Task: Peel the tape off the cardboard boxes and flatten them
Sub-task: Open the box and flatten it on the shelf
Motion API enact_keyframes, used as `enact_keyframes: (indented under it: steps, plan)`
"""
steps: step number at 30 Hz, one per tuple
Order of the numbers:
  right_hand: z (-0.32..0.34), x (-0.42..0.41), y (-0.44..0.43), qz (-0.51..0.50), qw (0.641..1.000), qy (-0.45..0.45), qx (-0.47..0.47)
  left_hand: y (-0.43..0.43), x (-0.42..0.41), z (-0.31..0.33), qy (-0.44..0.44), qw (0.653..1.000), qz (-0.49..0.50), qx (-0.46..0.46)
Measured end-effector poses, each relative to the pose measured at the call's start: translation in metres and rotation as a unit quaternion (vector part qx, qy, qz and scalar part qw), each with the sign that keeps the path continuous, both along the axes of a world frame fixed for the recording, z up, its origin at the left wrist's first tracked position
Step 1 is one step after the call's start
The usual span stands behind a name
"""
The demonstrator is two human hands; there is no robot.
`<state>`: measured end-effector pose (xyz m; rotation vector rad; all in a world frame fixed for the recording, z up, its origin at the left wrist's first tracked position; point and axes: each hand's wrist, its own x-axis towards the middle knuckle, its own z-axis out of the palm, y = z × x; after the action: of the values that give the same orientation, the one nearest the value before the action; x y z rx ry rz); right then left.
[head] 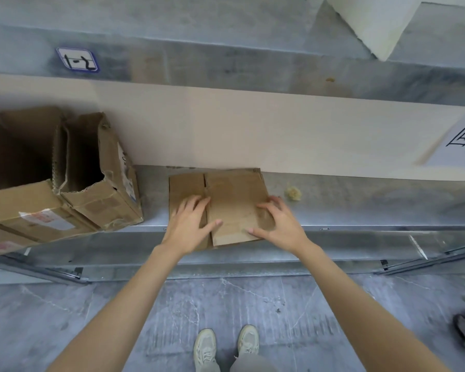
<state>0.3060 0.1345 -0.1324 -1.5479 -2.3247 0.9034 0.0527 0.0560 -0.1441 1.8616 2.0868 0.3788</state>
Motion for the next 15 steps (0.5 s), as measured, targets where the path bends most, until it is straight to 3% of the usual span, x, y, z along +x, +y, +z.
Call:
enact_keyframes:
  steps: [7, 15]
  plan:
    - [-0.021, -0.040, 0.016, -0.015, 0.993, -0.043, 0.108, 0.014, 0.001, -0.024, 0.091, 0.993, 0.063, -0.051]
    - [-0.043, -0.050, 0.015, -0.006, 0.986, -0.138, 0.097, 0.014, 0.000, -0.036, 0.118, 0.991, 0.061, -0.023]
